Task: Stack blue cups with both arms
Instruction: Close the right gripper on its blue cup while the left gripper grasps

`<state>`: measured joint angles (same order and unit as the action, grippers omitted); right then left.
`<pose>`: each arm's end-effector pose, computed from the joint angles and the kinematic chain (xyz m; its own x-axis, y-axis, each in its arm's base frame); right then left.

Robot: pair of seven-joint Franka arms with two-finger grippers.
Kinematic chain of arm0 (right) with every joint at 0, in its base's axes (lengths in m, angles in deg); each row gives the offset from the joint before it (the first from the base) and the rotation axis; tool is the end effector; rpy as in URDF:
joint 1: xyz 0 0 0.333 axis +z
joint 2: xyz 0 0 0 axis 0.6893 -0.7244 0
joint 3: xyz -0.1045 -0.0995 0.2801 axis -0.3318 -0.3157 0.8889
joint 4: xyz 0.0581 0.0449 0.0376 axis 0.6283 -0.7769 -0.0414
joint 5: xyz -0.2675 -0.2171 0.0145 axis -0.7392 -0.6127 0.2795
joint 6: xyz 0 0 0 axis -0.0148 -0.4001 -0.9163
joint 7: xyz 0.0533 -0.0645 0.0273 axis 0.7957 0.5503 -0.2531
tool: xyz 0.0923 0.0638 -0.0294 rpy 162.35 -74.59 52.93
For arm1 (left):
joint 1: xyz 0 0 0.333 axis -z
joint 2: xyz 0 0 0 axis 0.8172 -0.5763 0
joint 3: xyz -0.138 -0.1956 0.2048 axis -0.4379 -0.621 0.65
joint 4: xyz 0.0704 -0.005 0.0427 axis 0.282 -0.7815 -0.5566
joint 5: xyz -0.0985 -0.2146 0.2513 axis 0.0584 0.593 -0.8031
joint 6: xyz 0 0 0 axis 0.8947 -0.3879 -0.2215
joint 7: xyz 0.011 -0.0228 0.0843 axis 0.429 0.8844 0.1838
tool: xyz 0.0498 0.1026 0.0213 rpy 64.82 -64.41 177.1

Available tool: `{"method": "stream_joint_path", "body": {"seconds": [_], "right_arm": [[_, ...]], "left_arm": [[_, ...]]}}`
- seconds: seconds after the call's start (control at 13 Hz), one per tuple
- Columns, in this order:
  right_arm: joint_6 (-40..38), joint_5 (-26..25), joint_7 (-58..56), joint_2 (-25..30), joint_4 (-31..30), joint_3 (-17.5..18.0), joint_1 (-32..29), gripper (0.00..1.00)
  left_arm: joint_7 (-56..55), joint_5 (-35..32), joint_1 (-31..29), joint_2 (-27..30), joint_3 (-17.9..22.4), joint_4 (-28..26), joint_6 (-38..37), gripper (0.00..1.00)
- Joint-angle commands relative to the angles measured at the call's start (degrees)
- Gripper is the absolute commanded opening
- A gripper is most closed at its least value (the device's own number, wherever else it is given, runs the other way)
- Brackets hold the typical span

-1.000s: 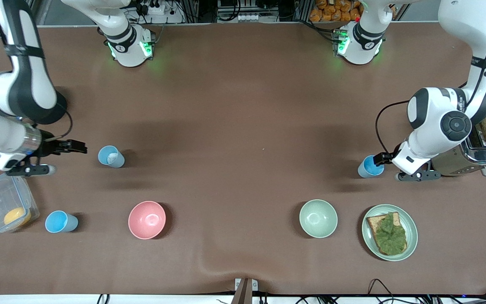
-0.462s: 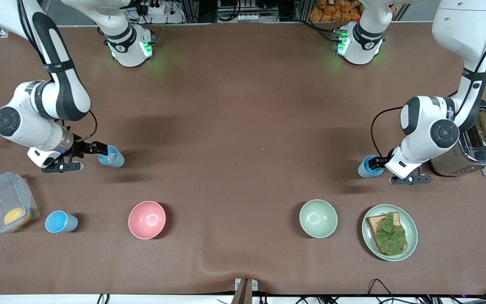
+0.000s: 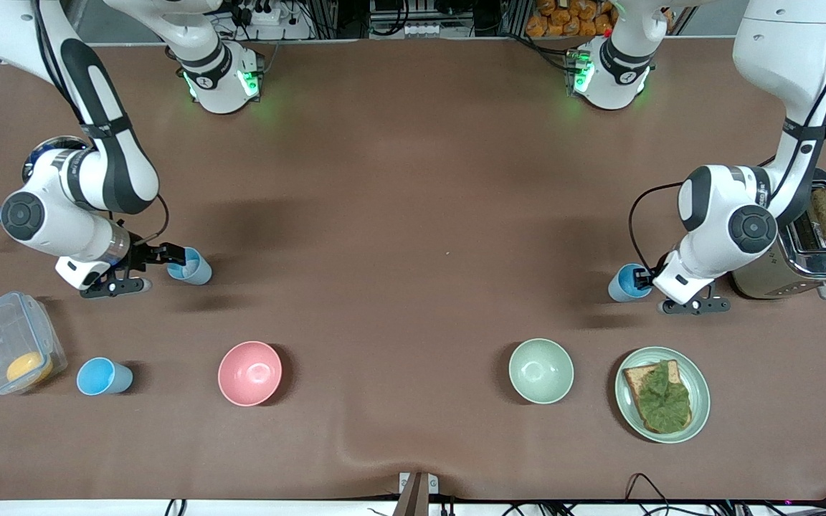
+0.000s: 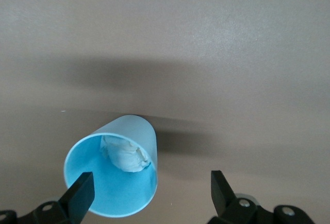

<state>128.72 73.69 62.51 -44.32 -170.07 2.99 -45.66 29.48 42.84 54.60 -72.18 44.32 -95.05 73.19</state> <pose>0.5202 -0.0374 0.2784 0.9869 0.1197 -0.1082 0.1143 -0.9919 -0.0548 0.5545 -0.0235 0.2625 0.9993 0.0214 -0.0302 0.0204 -0.9992 -0.0332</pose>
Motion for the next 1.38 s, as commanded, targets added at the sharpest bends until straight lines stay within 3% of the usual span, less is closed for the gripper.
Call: {"method": "stream_joint_path", "body": {"seconds": [0.0,0.08,0.23,0.46,0.62,0.69,1.0,1.31], "right_arm": [[1.40,0.24,-1.12,-1.13,-0.36,0.36,-1.17,1.00],[1.40,0.24,-1.12,-1.13,-0.36,0.36,-1.08,1.00],[1.58,-0.37,-1.12,-1.83,-0.36,0.36,-1.08,0.83],[1.49,-0.47,-0.94,-2.27,-0.36,0.45,-0.82,0.40],[0.88,-0.38,-0.16,-2.45,-0.36,0.53,-0.64,0.04],[-0.08,-0.20,0.02,-2.27,-0.01,0.53,-0.12,0.00],[-2.89,0.41,0.11,-1.31,2.97,1.32,1.46,0.00],[-13.08,2.17,6.66,-0.25,10.96,1.33,7.95,0.00]], "left_arm": [[-1.29,-0.06,-0.32,-0.57,-0.48,-0.11,0.87,0.11],[-1.29,-0.06,-0.32,-0.57,-0.57,-0.02,0.87,0.03],[-1.29,-0.06,-0.23,-0.57,-0.57,-0.02,0.87,0.00],[-1.29,-0.06,-0.23,-0.66,-0.57,-0.02,0.87,0.00],[-1.29,-0.06,-0.23,-0.66,-0.57,0.07,0.87,0.00],[-1.29,-0.06,-0.23,-0.66,-0.57,-0.02,0.87,0.00],[-1.29,-0.06,0.03,-0.66,-0.57,0.07,0.87,0.00],[-1.20,-0.06,0.12,-0.57,-0.57,0.24,0.87,0.00]]}}
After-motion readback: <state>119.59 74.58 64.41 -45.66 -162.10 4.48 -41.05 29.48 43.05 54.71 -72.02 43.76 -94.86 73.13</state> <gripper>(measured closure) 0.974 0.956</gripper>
